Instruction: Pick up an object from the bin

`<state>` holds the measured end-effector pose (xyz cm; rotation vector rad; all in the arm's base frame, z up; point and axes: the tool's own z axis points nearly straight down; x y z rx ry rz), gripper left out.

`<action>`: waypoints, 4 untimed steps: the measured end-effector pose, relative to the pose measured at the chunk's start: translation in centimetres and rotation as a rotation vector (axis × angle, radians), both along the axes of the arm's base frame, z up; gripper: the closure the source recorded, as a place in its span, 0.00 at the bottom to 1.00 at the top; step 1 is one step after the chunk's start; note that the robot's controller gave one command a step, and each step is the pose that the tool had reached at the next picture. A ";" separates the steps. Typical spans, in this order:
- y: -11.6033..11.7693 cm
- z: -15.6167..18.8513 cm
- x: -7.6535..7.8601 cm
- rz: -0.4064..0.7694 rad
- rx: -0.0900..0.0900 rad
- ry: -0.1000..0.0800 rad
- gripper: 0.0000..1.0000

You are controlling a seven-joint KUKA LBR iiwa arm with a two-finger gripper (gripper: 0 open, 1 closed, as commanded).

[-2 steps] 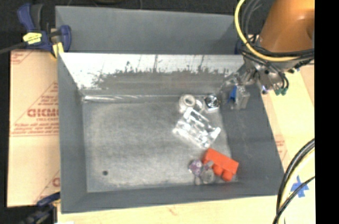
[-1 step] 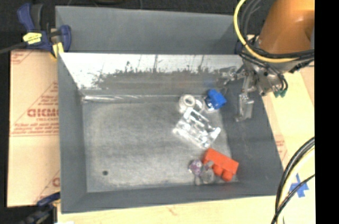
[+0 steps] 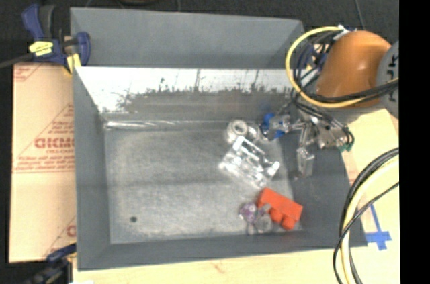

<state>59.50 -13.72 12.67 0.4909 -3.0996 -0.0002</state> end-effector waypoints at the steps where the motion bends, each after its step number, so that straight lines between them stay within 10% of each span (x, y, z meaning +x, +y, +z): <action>1: 4.4 -5.3 3.8 -0.028 -0.001 -0.010 0.00; 2: 4.1 -4.6 4.2 -0.032 -0.002 -0.024 1.00; 3: 7.7 -5.0 5.0 0.019 -0.005 -0.023 1.00; 4: 10.5 11.2 2.6 0.007 -0.001 -0.018 1.00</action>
Offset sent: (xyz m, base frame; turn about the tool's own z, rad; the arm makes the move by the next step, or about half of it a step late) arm 0.0361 0.0433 -0.0527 0.0301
